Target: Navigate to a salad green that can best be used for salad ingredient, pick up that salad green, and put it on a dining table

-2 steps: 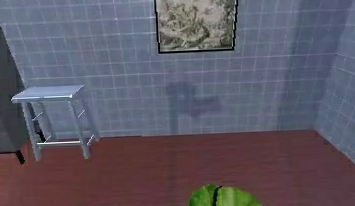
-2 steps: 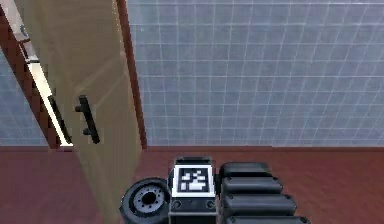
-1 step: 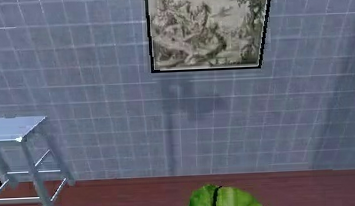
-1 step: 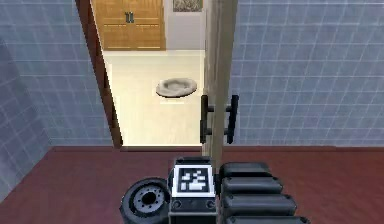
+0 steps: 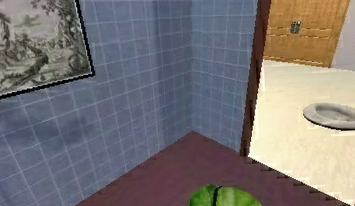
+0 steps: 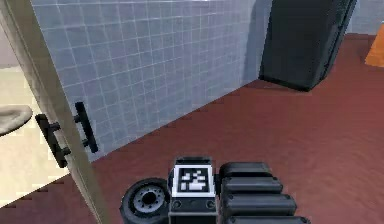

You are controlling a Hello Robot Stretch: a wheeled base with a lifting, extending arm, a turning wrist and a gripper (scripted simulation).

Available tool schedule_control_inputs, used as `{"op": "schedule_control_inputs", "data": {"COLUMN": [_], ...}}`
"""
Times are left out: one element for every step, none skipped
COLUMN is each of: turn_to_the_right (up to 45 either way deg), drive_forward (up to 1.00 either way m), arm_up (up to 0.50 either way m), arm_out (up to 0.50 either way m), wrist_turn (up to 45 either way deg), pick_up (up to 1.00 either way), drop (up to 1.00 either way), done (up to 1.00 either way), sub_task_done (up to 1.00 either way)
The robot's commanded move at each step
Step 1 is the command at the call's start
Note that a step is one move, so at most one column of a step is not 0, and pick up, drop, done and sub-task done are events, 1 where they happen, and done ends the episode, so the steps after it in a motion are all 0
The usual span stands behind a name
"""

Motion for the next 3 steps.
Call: {"op": "schedule_control_inputs", "data": {"turn_to_the_right": [15.0, 0.0, 12.0], "drive_forward": [0.00, 0.30, 0.00], "arm_up": [0.00, 0.00, 0.00], "arm_out": [0.00, 0.00, 0.00], "wrist_turn": [0.0, 0.0, 0.0], "pick_up": [0.00, 0.00, 0.00], "drop": [0.00, 0.00, 0.00], "done": [0.00, 0.00, 0.00], "sub_task_done": [0.00, 0.00, 0.00]}}
